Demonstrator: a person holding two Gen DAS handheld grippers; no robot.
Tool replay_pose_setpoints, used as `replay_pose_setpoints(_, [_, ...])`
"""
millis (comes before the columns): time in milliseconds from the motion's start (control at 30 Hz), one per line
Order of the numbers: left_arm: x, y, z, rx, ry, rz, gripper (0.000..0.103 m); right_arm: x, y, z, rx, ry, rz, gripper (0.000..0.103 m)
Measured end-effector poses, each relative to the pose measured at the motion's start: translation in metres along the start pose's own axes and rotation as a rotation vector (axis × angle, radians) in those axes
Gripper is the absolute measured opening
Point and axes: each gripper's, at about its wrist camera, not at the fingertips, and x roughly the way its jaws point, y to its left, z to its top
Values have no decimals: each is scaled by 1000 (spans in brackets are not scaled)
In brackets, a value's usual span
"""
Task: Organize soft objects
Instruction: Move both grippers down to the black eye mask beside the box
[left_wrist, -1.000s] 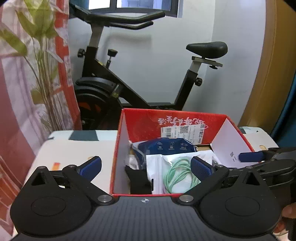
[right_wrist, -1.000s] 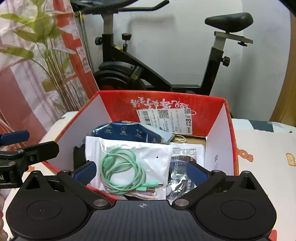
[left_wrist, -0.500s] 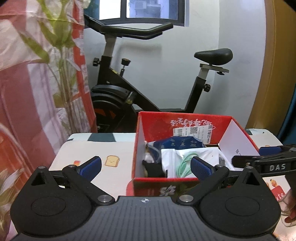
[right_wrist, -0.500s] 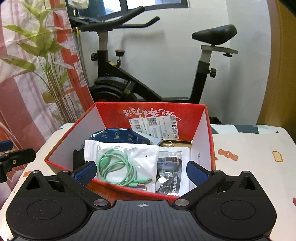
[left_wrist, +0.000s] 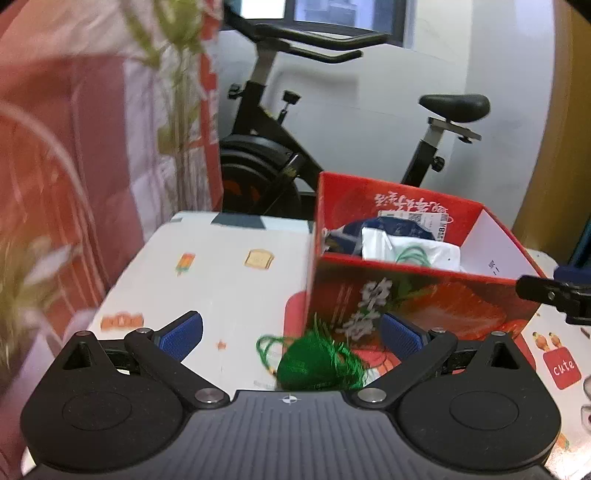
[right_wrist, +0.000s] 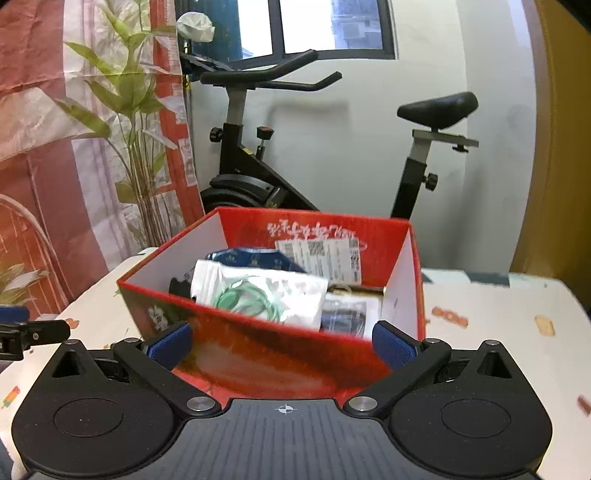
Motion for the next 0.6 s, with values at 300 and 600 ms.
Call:
replay_pose_setpoints(300, [15,7,-39,-68,81,-5,102,21,15,-55,3,104,18,103])
replay_pose_setpoints(600, [19,-7,-56,-38,78,-34,97,44,30,-93,-52,171,65,102])
